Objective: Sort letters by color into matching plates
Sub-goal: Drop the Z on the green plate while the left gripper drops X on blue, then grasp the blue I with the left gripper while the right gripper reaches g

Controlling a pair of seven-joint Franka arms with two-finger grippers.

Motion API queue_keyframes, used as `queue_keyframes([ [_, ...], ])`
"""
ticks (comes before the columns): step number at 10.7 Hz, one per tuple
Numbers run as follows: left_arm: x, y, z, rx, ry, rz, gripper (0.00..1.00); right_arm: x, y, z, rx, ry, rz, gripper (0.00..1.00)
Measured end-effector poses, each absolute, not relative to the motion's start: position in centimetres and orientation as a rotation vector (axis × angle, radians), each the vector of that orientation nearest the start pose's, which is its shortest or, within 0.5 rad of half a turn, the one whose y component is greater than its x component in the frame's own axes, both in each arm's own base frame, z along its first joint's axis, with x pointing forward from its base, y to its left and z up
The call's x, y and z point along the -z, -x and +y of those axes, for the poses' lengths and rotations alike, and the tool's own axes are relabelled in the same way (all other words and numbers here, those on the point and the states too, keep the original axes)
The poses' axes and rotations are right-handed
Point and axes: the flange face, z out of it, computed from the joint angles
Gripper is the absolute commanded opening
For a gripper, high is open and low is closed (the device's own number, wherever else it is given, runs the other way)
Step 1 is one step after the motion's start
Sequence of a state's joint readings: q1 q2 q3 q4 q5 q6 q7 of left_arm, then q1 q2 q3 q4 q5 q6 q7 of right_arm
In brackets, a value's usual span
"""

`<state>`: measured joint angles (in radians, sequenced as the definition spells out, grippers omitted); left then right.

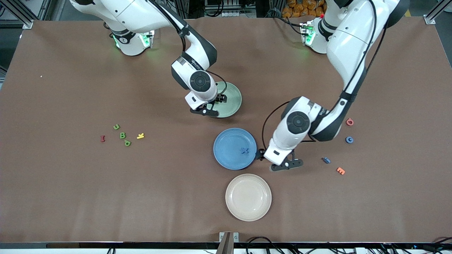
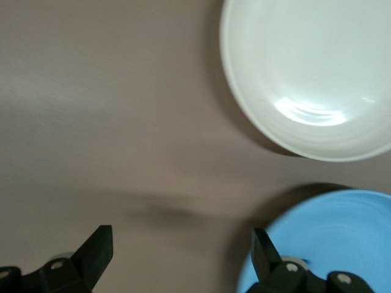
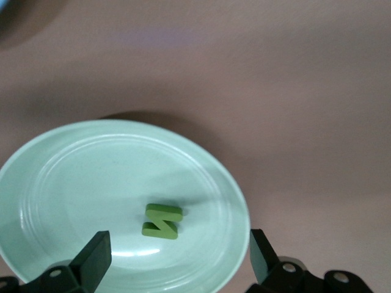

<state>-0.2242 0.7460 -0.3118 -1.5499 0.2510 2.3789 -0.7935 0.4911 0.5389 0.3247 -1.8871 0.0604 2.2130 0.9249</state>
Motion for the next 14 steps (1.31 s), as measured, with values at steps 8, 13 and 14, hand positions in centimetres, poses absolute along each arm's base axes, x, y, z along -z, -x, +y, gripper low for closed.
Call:
queue_keyframes([
  [8, -23.7, -63.0, -23.5, 0.074, 3.163, -0.096, 1.00, -34.2, -52.7, 31.1, -0.346, 3.049, 0.636, 1.00],
  [13, -24.2, -65.4, -14.5, 0.080, 3.094, -0.653, 1.00, -34.6, -55.3, 23.3, -0.277, 3.172, 0.384, 1.00],
  [14, -23.9, -65.3, -14.0, 0.073, 3.071, -0.732, 1.00, -34.0, -55.7, 21.5, -0.275, 3.201, 0.286, 1.00],
])
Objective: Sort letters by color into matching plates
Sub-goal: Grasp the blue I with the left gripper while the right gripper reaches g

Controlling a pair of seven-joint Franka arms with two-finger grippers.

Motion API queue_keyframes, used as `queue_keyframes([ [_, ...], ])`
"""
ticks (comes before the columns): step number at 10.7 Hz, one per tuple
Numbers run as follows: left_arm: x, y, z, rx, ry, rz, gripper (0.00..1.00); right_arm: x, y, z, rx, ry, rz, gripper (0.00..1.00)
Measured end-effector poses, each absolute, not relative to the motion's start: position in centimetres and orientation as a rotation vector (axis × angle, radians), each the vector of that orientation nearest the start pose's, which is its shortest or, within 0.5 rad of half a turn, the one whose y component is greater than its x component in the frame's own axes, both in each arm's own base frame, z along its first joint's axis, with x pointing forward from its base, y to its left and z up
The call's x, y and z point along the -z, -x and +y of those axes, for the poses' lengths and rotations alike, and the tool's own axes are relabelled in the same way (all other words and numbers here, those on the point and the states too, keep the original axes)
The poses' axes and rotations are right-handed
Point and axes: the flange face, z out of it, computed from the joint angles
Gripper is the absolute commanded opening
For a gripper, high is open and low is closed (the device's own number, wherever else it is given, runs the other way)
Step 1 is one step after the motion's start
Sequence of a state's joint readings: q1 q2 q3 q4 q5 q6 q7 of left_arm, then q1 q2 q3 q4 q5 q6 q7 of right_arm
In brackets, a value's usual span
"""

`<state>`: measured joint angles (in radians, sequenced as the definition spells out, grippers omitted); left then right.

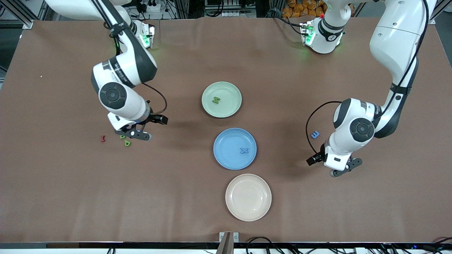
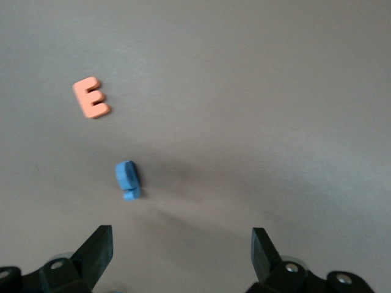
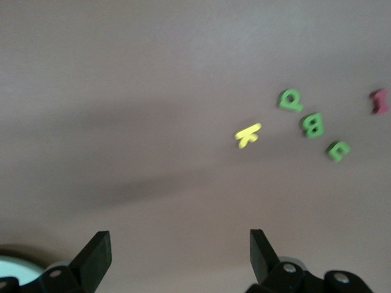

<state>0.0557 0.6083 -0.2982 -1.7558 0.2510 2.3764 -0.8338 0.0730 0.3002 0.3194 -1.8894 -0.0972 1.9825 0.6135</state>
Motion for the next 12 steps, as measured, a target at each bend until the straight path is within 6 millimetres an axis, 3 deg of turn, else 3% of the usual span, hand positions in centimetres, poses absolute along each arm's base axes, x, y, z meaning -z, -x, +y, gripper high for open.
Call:
queue_keyframes([
  [2, -23.0, -65.3, -12.4, 0.059, 3.020, -0.852, 1.00, -32.4, -56.3, 18.0, -0.243, 3.234, 0.159, 1.00],
  [5, -21.6, -65.3, -9.6, 0.040, 2.966, -0.922, 1.00, -30.8, -57.0, 14.9, -0.167, 3.245, 0.095, 1.00],
  [9, -19.5, -65.0, -9.4, 0.009, 2.941, -0.983, 1.00, -29.5, -58.6, 8.1, -0.151, 3.259, 0.232, 1.00],
  [12, -18.5, -65.1, -9.4, 0.026, 2.954, -0.996, 1.00, -27.2, -59.5, 5.3, -0.117, 3.235, 0.374, 0.94],
])
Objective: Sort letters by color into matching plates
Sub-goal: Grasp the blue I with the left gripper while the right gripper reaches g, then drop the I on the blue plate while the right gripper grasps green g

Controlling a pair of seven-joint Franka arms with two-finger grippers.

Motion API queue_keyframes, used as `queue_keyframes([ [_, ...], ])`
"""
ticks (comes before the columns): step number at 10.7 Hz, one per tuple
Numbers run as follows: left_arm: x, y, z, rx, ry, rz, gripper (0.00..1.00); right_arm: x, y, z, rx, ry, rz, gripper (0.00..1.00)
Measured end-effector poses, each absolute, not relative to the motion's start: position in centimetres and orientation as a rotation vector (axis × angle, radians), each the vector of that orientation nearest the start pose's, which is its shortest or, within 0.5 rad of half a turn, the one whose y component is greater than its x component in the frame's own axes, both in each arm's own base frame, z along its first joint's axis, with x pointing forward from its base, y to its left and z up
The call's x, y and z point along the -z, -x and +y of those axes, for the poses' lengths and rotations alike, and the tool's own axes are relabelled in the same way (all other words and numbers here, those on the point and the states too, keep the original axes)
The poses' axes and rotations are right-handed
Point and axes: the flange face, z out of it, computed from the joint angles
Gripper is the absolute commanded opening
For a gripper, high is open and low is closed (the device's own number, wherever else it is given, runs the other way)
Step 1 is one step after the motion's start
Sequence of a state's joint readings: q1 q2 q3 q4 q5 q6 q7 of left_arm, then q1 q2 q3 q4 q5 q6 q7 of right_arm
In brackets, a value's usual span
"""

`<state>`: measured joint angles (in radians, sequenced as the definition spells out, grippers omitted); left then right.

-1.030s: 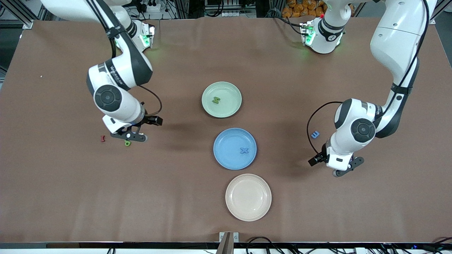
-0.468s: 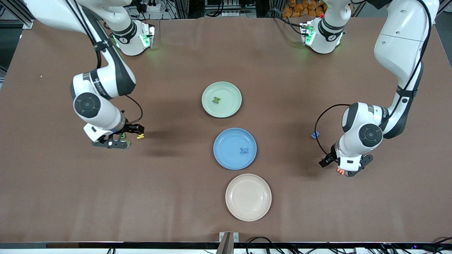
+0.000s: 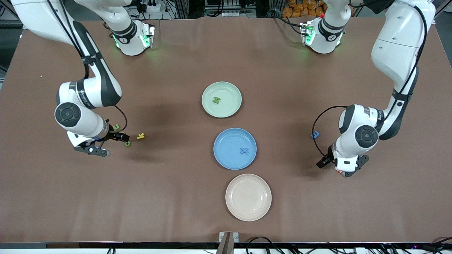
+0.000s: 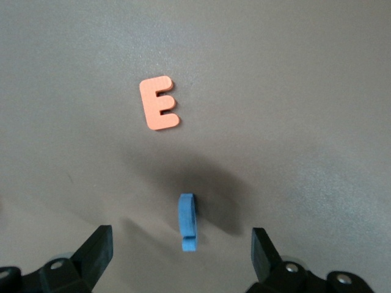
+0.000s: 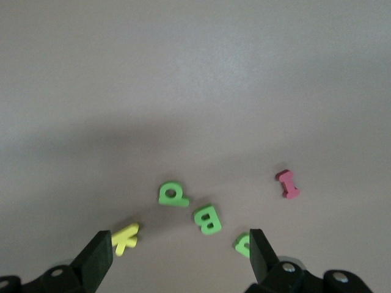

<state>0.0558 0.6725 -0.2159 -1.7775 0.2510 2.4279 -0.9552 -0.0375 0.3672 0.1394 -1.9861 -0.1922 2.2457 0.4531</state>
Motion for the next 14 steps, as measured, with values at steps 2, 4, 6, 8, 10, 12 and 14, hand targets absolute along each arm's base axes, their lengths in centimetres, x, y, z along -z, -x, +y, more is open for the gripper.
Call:
queue_keyframes([
  [2, -18.3, -65.1, -9.3, 0.028, 2.955, -1.000, 0.44, -25.3, -60.2, 4.9, -0.055, 3.184, 0.545, 0.88],
  [4, -18.2, -65.1, -9.3, 0.027, 2.954, -1.001, 0.00, -23.2, -60.4, 6.0, -0.016, 3.143, 0.650, 0.80],
  [6, -18.2, -65.1, -9.0, 0.027, 2.950, -1.012, 0.00, -22.3, -60.5, 6.1, -0.002, 3.127, 0.690, 0.69],
  [8, -18.1, -65.2, -8.7, 0.025, 2.947, -1.019, 0.00, -22.1, -60.7, 4.7, 0.011, 3.123, 0.726, 0.69],
  [10, -18.1, -65.2, -8.7, 0.024, 2.946, -1.019, 0.00, -22.1, -60.9, 3.5, 0.003, 3.090, 0.797, 0.65],
  [12, -18.1, -65.2, -8.7, 0.027, 2.948, -1.018, 0.00, -22.1, -60.9, 3.4, 0.023, 3.010, 0.877, 0.65],
  [14, -18.8, -65.7, -9.1, 0.051, 2.960, -1.016, 0.00, -20.8, -59.9, 3.5, 0.054, 2.963, 0.910, 0.65],
])
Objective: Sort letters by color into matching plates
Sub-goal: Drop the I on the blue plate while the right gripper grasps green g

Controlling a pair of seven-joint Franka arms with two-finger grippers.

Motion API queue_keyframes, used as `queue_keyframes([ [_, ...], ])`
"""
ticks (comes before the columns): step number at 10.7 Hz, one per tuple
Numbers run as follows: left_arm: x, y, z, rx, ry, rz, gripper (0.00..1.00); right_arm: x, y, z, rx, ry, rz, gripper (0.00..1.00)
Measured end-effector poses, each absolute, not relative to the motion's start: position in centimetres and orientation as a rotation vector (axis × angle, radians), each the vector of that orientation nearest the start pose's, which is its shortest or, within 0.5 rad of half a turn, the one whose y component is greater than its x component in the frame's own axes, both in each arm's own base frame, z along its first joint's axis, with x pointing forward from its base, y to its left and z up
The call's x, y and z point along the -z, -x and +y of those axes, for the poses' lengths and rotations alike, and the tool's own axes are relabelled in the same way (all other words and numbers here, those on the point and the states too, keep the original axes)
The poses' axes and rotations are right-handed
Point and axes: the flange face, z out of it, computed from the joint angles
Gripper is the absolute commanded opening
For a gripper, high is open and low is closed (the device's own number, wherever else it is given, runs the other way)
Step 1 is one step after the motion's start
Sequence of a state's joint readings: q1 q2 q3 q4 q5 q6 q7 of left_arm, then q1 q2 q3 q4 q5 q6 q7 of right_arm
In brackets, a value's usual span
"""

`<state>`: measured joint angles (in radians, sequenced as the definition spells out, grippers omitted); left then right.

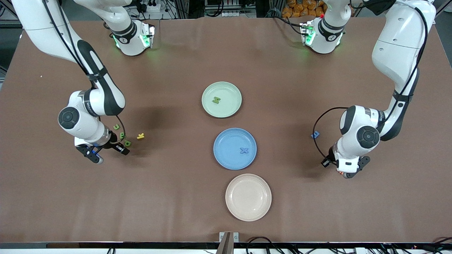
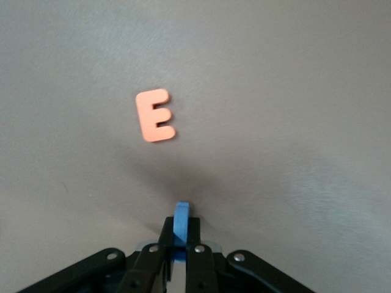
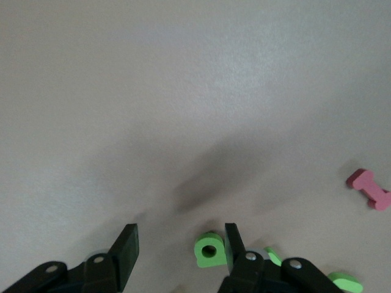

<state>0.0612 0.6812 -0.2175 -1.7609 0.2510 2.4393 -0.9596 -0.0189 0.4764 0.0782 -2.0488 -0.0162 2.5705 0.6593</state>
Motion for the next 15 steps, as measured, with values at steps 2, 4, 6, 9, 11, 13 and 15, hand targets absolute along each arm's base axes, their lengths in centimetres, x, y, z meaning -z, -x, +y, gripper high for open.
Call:
queue_keyframes([
  [2, -20.1, -66.4, -11.0, 0.091, 2.989, -0.987, 0.00, -20.1, -59.2, 3.4, 0.036, 2.977, 0.882, 0.65],
  [4, -22.0, -66.3, -14.4, 0.136, 3.025, -0.923, 0.00, -19.6, -58.7, 3.0, 0.025, 2.997, 0.836, 0.65],
  [6, -23.2, -65.1, -19.5, 0.147, 3.052, -0.859, 0.00, -19.0, -58.2, 3.1, 0.013, 3.018, 0.767, 0.62],
  [9, -24.4, -61.8, -30.1, 0.171, 3.101, -0.789, 0.00, -18.9, -58.0, 3.1, 0.021, 3.023, 0.740, 0.61],
  [11, -25.4, -59.3, -35.9, 0.193, 3.146, -0.681, 0.00, -18.8, -57.9, 3.3, 0.025, 3.025, 0.729, 0.61],
  [13, -25.1, -56.8, -40.4, 0.192, 3.176, -0.603, 0.00, -18.7, -57.8, 3.4, 0.023, 3.030, 0.714, 0.61],
  [15, -24.5, -55.4, -44.5, 0.204, 3.213, -0.574, 1.00, -18.7, -57.8, 3.4, 0.020, 3.033, 0.707, 0.61],
])
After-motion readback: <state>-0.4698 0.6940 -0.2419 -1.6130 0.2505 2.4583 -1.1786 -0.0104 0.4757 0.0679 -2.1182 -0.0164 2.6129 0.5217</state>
